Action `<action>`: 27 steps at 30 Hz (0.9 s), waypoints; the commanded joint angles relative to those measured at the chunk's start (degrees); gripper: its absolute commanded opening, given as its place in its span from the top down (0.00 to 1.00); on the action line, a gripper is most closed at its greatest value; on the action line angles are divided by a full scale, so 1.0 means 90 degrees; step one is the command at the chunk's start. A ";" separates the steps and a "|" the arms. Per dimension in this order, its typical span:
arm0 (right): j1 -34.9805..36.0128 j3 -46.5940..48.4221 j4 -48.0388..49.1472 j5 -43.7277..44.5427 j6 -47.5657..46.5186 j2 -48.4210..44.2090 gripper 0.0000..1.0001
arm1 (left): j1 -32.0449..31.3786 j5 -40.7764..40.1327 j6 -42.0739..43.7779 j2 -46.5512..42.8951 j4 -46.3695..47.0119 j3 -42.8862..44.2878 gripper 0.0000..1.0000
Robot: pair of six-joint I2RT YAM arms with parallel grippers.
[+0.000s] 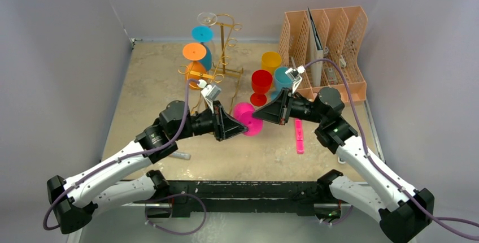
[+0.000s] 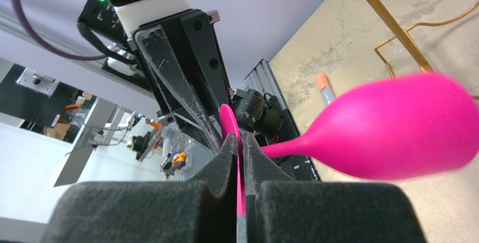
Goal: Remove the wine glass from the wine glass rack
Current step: Place the wine glass at the center of the board.
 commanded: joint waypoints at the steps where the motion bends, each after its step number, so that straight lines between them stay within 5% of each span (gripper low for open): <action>1: 0.0042 -0.0008 0.0376 -0.0166 0.0079 -0.0028 1.00 | 0.0005 0.0193 0.0065 -0.0291 0.0515 -0.0073 0.98; 5: 0.0041 0.0000 0.0590 -0.0273 0.0228 -0.0010 1.00 | 0.0010 0.0266 0.0166 -0.0340 0.0465 -0.0075 1.00; 13: 0.0041 0.0081 0.0712 -0.0797 0.0598 0.0101 0.76 | 0.0009 0.0600 0.0105 -0.0282 0.0730 -0.0129 1.00; 15: 0.0041 0.0081 0.0772 -0.0916 0.0668 0.0093 0.78 | 0.0006 0.0590 0.0092 -0.0270 0.0758 -0.0144 1.00; 19: 0.0041 0.0100 0.0782 -0.1085 0.0707 0.0048 0.99 | 0.0008 0.0657 0.0056 -0.0222 0.0840 -0.0145 1.00; 24: 0.0042 0.0188 0.0773 -0.1059 0.0673 0.0093 1.00 | 0.0010 0.0729 -0.0006 -0.0139 0.0858 -0.0137 1.00; 27: 0.0041 0.0170 0.0792 -0.0988 0.0617 0.0086 1.00 | 0.0003 0.0809 -0.0011 -0.0031 0.0732 -0.0056 0.81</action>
